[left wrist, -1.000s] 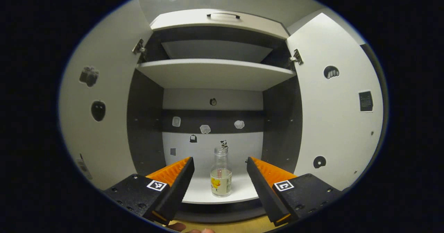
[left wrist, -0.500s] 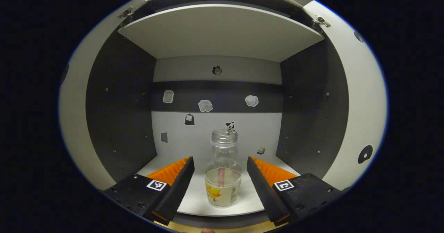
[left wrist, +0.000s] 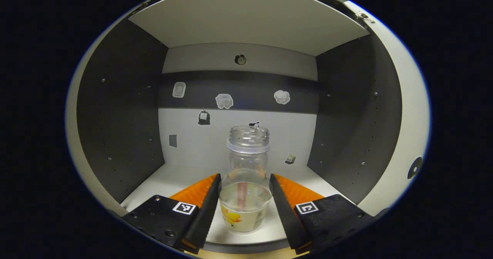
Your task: Grasp the bottle in the cabinet with the left hand and place it on the coaster, then close the right door with the right hand and the left door with the left hand.
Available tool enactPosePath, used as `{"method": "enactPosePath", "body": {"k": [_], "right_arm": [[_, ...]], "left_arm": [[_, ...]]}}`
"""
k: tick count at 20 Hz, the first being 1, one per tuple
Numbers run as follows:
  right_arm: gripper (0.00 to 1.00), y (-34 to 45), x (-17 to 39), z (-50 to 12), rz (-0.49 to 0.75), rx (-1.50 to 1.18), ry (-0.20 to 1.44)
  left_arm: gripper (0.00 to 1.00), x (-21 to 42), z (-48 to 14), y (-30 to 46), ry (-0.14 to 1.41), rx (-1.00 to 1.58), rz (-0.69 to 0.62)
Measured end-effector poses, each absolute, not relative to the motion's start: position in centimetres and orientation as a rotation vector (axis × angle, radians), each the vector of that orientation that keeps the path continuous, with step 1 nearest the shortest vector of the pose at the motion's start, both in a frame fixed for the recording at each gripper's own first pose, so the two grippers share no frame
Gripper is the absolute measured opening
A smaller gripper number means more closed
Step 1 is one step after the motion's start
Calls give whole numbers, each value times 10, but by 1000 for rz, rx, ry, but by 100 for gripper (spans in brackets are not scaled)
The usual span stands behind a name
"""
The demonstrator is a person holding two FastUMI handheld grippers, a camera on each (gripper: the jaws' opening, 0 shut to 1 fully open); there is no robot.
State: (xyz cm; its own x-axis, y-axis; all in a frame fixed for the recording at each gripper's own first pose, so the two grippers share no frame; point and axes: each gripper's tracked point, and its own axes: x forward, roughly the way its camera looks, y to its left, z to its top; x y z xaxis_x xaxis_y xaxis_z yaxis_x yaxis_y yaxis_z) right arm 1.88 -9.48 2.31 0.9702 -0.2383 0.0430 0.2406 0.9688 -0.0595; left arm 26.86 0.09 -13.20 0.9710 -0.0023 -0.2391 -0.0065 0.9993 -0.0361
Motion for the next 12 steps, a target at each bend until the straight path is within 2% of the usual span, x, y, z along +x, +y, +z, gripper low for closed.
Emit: {"method": "enactPosePath", "body": {"k": [1, 4, 5, 6, 12], "right_arm": [[98, -93, 19, 26, -241, -59, -41], [92, -96, 15, 27, -241, -47, -46], [95, -97, 14, 28, -240, -44, -47], [92, -97, 11, 29, -237, -42, -49], [92, -90, -5, 35, -197, -39, -62]], "left_arm": [[79, 267, -130, 0, 237, -41, -10], [79, 251, -116, -6, 196, -53, -74], [79, 238, -110, -10, 188, -52, -103], [78, 223, -106, -13, 182, -52, -131], [78, 145, -97, -29, 162, -114, -285]]}}
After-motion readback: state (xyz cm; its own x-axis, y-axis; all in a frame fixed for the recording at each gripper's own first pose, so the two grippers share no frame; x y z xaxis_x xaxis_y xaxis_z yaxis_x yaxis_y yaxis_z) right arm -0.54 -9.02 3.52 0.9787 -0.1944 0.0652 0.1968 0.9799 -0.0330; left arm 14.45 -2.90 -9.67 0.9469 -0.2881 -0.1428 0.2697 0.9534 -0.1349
